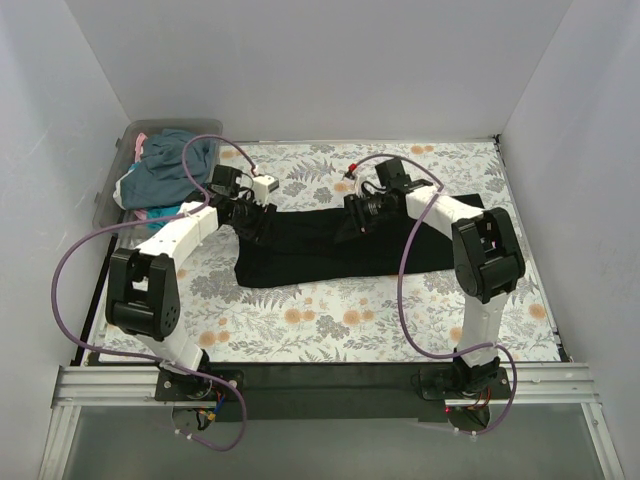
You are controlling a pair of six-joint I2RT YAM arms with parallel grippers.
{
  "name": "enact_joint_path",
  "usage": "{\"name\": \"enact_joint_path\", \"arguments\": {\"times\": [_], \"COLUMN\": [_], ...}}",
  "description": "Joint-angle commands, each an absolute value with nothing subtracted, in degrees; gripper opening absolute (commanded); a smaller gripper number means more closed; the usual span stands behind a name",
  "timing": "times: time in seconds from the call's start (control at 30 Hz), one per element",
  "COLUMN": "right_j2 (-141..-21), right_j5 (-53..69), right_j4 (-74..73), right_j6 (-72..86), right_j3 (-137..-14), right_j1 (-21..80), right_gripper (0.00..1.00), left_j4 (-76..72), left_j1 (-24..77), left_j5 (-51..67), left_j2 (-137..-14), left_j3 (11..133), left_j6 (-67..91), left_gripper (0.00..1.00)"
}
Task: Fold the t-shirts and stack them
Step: Fold the tshirt
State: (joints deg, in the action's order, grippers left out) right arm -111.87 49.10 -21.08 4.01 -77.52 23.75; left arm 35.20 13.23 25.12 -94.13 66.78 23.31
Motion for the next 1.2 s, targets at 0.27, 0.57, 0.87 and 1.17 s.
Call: {"name": "enact_joint_path", "arguments": {"times": [0.27,0.57,0.87,1.17], "right_j2": [-116.4,-124.4,-126.2,-111.5], "right_j5": [49.6,43.3,41.3,44.3], "right_j4": [-23.0,-21.2,-20.4,-33.9], "right_j6": [4.8,2.5,1.9,-13.1], "right_j3": [-89.6,-90.1,-90.4,-93.1], "right_j1": [26.7,27.0,25.1,13.7], "right_gripper": [0.2,0.17,0.21,0.72], "left_j4": [29.4,25.3,26.0,31.1], "left_j1": [13.4,13.4,13.0,12.9], "left_j5": [29.5,25.7,16.6,14.6], "left_j2": [-100.1,-109.6,-118.9,-127.9], "left_j3": [72.8,75.8,82.9,106.5], "left_j6": [30.9,34.2,35.0,31.6], "left_gripper": [0.32,0.3,0.25,0.48]}}
